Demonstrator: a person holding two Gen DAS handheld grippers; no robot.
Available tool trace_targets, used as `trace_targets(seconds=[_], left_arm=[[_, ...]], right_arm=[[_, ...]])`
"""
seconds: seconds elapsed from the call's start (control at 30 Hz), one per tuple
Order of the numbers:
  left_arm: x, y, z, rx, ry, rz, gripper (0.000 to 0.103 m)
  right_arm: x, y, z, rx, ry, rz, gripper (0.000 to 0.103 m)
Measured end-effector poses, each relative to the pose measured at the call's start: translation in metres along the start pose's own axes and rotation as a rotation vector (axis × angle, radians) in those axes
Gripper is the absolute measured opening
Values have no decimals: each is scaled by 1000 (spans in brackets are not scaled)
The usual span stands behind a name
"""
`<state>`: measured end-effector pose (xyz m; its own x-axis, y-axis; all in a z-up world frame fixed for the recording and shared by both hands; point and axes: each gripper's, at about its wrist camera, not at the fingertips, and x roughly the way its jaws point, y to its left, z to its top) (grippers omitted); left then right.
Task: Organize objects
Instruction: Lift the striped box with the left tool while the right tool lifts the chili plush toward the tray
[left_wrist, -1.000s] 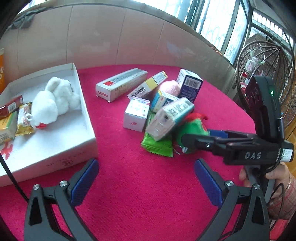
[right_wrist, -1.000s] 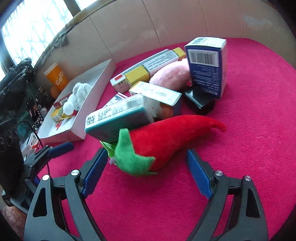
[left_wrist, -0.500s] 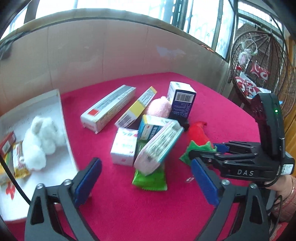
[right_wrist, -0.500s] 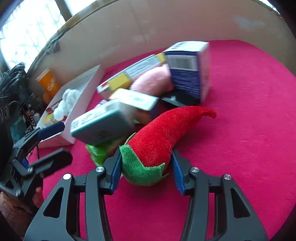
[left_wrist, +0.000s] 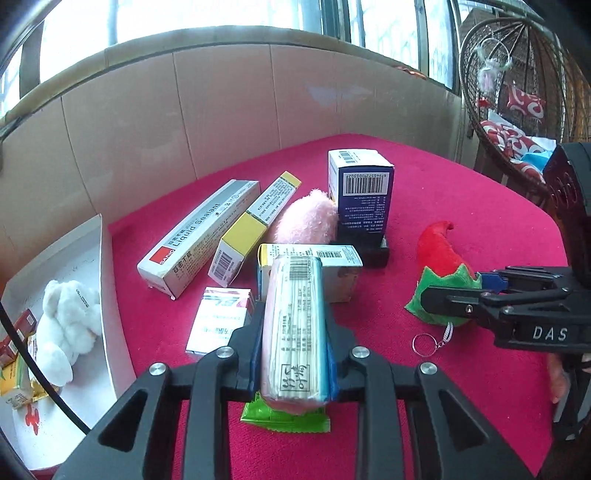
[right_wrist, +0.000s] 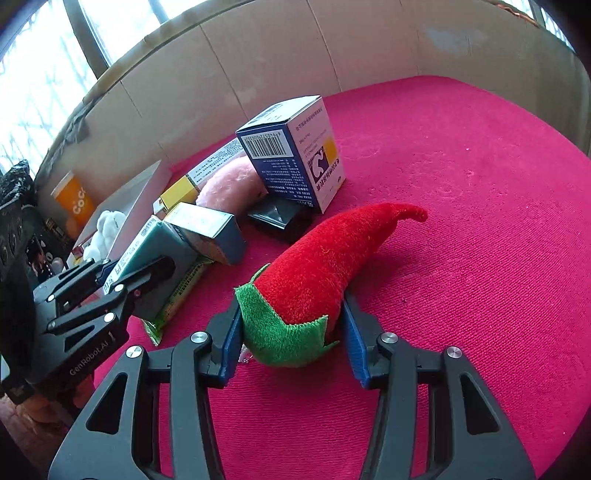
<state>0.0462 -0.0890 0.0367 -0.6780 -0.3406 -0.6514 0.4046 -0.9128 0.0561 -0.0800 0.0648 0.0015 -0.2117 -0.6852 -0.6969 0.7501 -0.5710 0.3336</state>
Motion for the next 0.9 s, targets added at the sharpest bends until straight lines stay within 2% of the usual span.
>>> trace_targets(seconds=[0.27, 0.43, 0.63, 0.9], left_arm=[[-19, 8, -8, -68, -79, 23, 25], [-38, 19, -19, -135, -116, 118, 25], [-52, 39, -30, -219, -125, 185, 25], [-59, 46, -36, -239, -142, 204, 25]], right_arm=[[-2, 0, -1, -4, -5, -14, 48], [-3, 2, -1, -1, -9, -18, 48], [-4, 4, -1, -8, -14, -26, 48], [-8, 15, -3, -57, -33, -73, 48]])
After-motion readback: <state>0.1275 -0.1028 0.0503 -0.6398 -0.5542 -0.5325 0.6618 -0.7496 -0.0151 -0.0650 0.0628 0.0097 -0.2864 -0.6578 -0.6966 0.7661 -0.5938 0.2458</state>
